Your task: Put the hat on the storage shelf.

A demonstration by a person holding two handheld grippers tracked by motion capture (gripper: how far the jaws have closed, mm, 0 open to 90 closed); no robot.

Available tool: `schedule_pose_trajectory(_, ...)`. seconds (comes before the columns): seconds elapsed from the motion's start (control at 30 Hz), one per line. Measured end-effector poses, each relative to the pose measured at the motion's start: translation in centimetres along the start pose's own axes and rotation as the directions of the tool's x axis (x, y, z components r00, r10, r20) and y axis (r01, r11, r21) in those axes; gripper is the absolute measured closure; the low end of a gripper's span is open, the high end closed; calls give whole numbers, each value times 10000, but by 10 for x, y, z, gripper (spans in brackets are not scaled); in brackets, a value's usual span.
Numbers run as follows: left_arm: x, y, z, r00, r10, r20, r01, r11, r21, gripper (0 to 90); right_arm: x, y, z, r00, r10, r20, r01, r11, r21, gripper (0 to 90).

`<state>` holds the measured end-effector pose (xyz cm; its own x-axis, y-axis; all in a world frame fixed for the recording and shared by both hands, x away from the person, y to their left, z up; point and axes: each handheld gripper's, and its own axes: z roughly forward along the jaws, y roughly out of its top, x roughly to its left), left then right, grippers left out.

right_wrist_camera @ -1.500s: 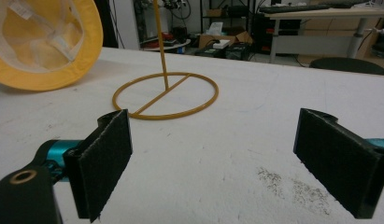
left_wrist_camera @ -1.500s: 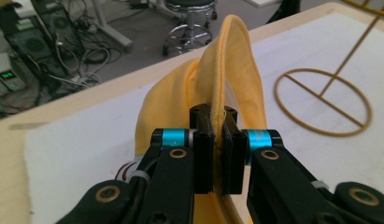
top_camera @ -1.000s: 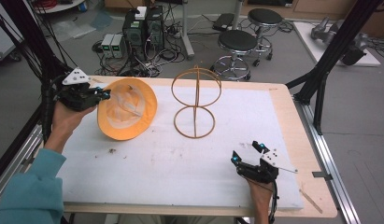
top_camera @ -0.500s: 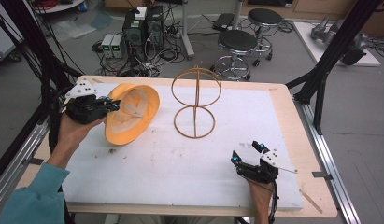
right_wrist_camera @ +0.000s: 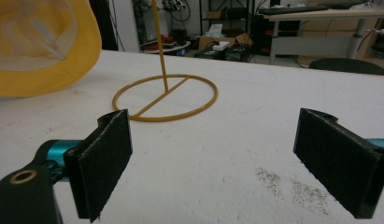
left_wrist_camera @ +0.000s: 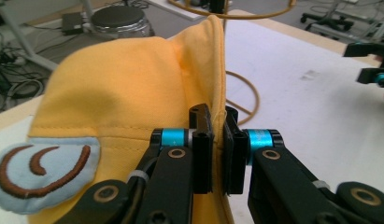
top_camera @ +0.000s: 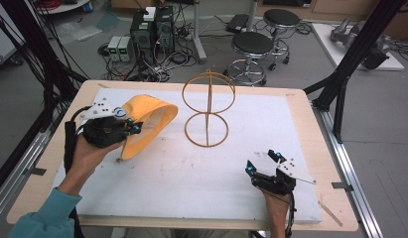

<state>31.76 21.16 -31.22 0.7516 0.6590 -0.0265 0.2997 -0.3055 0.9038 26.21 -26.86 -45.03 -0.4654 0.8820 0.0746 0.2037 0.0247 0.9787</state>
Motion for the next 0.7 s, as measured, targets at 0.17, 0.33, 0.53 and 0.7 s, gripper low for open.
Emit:
schedule_pose_trajectory(0.17,-13,-5,5,9990,18,457,-20,10000,42,838,0,0,0,10000,-56,6,56,10000,-24,105)
schedule_pose_trajectory(0.33,-18,-8,9,9941,-239,1061,234,9997,61,747,0,0,0,10000,-58,20,58,10000,-24,105)
schedule_pose_trajectory(0.53,-22,-7,11,9858,-558,1584,579,9983,-91,360,0,0,0,10000,-17,25,17,10000,-6,105)
schedule_pose_trajectory(0.7,-22,-8,12,9859,-619,1557,622,9981,33,255,0,0,0,10000,-55,20,55,10000,-26,105)
